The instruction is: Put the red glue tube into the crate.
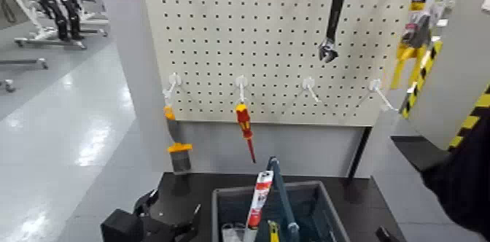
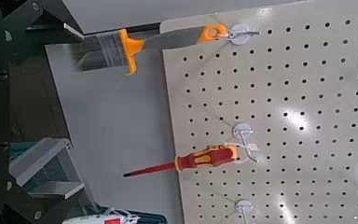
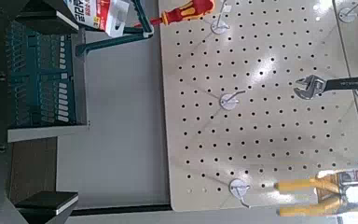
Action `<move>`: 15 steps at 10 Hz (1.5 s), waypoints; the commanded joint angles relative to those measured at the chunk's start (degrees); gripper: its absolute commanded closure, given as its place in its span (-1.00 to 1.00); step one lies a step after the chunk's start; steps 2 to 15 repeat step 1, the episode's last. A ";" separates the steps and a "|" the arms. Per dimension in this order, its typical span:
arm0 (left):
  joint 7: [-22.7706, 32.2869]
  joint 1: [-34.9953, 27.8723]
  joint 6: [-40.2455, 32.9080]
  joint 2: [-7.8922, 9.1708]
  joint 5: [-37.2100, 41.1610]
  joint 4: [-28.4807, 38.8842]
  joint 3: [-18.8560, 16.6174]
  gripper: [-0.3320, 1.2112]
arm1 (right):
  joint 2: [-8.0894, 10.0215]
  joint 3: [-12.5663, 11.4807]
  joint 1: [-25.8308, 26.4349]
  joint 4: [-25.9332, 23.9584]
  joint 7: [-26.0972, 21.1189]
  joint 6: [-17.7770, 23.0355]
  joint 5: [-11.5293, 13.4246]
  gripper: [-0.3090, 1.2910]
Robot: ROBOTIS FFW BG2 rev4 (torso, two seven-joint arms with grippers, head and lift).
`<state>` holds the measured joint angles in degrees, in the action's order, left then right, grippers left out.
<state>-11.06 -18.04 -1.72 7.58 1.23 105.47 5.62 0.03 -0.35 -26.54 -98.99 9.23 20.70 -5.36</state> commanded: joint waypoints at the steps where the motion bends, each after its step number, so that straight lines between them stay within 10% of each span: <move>1: -0.02 0.03 0.05 -0.11 -0.09 -0.17 0.01 -0.33 | 0.06 0.08 0.08 -0.15 0.09 -0.49 0.18 -0.51; 15: -0.02 0.03 0.05 -0.11 -0.09 -0.17 0.01 -0.33 | 0.06 0.08 0.08 -0.15 0.09 -0.49 0.18 -0.51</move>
